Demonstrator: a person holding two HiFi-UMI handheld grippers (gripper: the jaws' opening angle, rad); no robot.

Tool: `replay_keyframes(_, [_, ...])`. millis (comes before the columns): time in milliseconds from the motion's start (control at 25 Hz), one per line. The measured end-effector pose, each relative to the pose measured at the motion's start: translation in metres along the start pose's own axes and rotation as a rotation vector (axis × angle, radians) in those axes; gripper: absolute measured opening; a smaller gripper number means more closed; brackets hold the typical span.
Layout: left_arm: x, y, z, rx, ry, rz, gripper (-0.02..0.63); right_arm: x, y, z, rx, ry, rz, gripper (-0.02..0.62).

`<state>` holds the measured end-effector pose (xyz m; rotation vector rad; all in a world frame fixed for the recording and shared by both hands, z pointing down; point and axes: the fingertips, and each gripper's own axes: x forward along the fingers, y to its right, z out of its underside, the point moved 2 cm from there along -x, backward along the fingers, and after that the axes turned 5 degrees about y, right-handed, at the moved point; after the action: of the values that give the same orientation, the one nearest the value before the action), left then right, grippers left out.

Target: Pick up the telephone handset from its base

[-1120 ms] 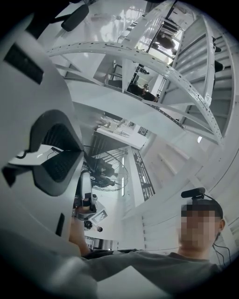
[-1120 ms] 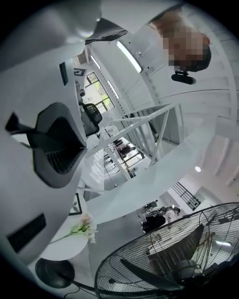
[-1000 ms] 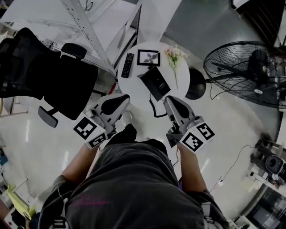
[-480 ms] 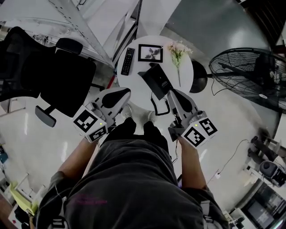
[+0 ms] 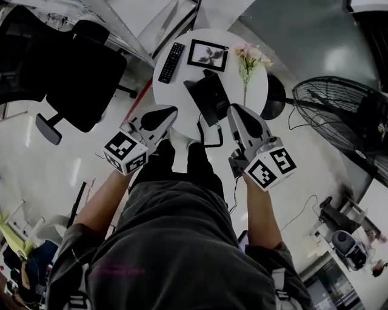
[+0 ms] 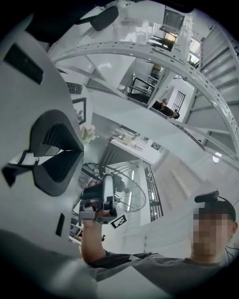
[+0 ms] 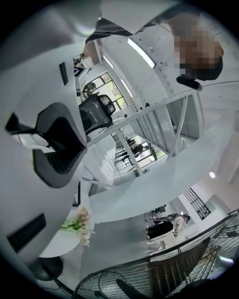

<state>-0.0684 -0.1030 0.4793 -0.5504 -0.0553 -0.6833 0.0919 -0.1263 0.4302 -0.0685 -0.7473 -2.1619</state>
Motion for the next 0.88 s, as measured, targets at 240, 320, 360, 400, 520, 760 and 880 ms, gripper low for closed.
replay_keyframes(240, [0.030,-0.007,0.053,-0.109,-0.026,-0.061,0.015,0.010,0.027,0.009,-0.042,-0.073,-0.066,0.021])
replay_keyframes(320, [0.040,-0.009,0.071,-0.154,-0.034,-0.083,0.017,0.012,0.037,0.013,-0.046,-0.096,-0.082,0.021])
replay_keyframes(360, [0.044,-0.011,0.079,-0.175,-0.036,-0.094,0.017,0.012,0.041,0.015,-0.046,-0.107,-0.089,0.021])
replay_keyframes(400, [0.048,-0.012,0.086,-0.192,-0.037,-0.105,0.017,0.012,0.045,0.017,-0.046,-0.117,-0.096,0.021])
replay_keyframes(520, [0.058,-0.014,0.103,-0.226,-0.036,-0.131,0.017,0.011,0.057,0.027,-0.040,-0.148,-0.116,0.021])
replay_keyframes(760, [0.068,-0.031,0.138,-0.349,-0.005,-0.188,0.054,0.010,0.074,0.050,-0.023,-0.211,-0.144,0.021])
replay_keyframes(880, [0.076,-0.038,0.151,-0.407,-0.003,-0.192,0.085,0.013,0.082,0.058,-0.016,-0.227,-0.148,0.021])
